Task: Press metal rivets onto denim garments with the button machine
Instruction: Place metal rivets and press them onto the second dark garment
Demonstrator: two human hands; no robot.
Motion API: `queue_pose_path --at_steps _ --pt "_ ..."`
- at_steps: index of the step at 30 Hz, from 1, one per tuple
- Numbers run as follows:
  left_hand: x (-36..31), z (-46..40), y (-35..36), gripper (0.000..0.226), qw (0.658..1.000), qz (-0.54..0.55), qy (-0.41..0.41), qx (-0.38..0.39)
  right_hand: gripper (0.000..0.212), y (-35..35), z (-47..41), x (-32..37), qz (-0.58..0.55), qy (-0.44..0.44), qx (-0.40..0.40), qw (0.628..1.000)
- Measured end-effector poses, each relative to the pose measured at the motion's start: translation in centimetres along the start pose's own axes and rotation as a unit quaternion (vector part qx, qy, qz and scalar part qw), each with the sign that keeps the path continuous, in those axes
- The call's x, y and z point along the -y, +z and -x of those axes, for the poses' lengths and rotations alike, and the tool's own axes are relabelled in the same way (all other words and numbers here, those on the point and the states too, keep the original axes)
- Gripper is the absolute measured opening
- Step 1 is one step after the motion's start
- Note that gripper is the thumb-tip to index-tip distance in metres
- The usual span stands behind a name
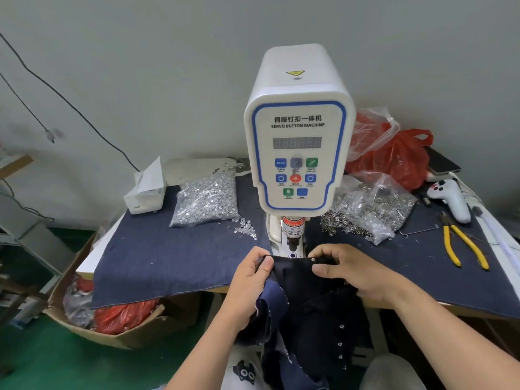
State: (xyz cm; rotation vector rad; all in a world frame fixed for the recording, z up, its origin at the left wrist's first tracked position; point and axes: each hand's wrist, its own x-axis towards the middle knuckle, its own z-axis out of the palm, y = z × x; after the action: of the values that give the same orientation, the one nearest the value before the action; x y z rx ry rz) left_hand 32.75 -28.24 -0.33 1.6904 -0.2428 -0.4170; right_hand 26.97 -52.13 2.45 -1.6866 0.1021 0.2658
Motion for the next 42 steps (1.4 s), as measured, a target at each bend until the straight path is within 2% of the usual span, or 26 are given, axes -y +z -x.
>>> queue_pose_path --at_steps 3,7,14,27,42 --pt "0.0 -0.2 -0.3 0.025 1.0 -0.004 0.0 -0.005 0.009 0.2 -0.3 0.0 -0.03 -0.005 -0.004 1.0" --pt "-0.1 -0.3 -0.8 0.028 1.0 0.007 -0.006 -0.001 0.022 0.3 -0.7 -0.5 -0.119 -0.001 -0.001 0.993" --pt "-0.1 -0.6 -0.7 0.04 0.999 0.008 -0.032 -0.007 0.026 0.6 -1.2 -1.2 -0.147 -0.015 -0.028 0.989" --pt "0.1 -0.6 -0.4 0.035 0.998 0.029 -0.061 -0.02 0.019 1.0 -1.3 -1.5 -0.163 -0.024 -0.071 0.984" --pt "0.4 -0.8 -0.5 0.037 0.997 0.029 -0.063 -0.024 0.023 0.8 -1.8 -2.0 -0.151 -0.025 -0.079 0.985"
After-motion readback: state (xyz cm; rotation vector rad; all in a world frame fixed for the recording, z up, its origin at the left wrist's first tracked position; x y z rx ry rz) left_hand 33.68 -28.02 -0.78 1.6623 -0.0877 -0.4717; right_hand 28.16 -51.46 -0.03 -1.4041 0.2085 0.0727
